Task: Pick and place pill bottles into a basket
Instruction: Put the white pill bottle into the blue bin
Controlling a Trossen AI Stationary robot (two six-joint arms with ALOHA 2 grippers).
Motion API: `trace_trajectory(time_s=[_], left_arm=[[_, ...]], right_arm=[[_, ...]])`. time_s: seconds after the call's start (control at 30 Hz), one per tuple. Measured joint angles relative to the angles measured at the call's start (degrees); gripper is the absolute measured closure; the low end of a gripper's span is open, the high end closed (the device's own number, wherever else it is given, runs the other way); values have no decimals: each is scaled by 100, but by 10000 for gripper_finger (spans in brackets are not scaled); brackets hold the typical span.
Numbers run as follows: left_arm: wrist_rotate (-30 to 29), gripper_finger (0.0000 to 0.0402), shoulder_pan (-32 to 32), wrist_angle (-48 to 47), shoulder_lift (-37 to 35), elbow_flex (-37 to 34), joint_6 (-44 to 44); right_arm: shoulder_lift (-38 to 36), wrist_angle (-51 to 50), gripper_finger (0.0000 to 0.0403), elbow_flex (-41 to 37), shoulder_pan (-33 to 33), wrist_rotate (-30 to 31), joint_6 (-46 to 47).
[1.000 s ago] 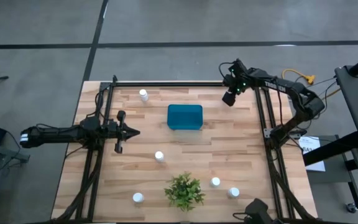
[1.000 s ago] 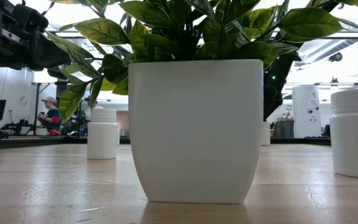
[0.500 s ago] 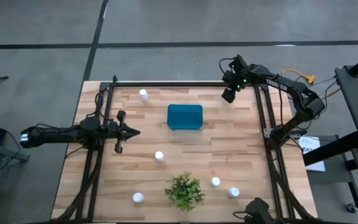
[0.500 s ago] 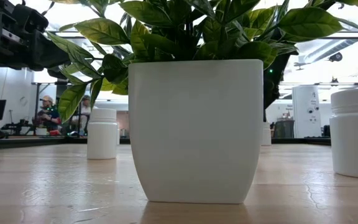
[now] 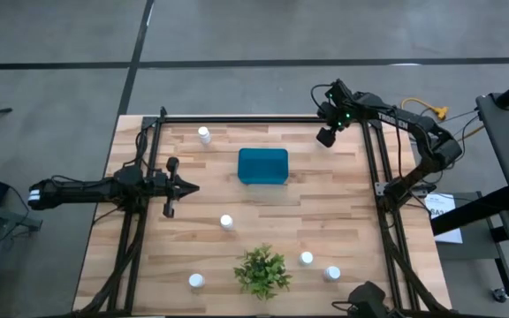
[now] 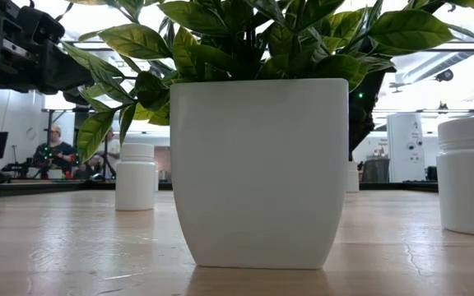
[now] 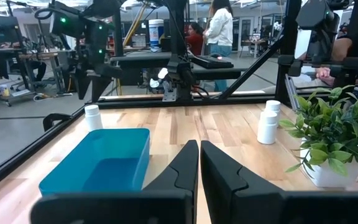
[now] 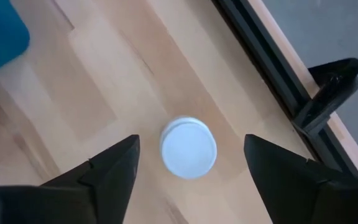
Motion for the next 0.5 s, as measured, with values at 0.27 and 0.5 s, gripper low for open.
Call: trace_trajectory(time_s=[0.27, 0.5], left_arm=[[3, 400, 1, 9, 0, 1, -4], [116, 400, 0, 8, 0, -1, -111]], right_arm=[[1, -95, 95, 0, 0, 53, -3], [31, -72, 79, -37, -4, 173, 13]])
